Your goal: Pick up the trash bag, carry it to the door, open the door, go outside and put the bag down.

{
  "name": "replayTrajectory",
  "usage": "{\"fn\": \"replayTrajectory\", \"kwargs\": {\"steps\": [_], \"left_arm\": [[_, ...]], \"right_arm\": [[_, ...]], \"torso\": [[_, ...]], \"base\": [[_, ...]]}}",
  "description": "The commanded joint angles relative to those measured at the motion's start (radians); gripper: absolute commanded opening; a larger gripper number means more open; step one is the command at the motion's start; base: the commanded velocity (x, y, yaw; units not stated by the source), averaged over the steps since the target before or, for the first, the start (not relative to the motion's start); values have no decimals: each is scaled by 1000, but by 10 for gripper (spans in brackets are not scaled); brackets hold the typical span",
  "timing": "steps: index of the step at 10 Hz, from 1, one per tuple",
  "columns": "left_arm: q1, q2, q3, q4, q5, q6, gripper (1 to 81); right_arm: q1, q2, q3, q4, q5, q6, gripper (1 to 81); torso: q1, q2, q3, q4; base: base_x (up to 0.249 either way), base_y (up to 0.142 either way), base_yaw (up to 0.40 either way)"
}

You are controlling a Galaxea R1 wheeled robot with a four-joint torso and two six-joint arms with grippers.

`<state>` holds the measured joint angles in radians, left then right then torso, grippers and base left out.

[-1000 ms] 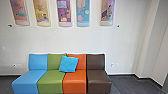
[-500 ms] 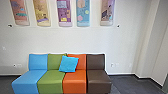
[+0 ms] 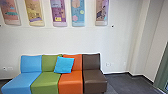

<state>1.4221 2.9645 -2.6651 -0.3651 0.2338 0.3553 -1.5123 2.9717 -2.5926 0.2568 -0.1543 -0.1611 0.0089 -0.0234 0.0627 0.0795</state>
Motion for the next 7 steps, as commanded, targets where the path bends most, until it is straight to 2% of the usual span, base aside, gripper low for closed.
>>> {"fn": "replayTrajectory", "kwargs": {"steps": [1,7], "left_arm": [[-70,-4,2,2,67,5,10],[-70,-1,2,3,67,5,10]], "right_arm": [[63,0,-3,-1,-64,-5,811],[63,23,-32,-8,-64,-5,811]], "torso": [[0,0,0,0],[0,0,0,0]], "base": [[0,0,-277],[0,0,-317]]}}
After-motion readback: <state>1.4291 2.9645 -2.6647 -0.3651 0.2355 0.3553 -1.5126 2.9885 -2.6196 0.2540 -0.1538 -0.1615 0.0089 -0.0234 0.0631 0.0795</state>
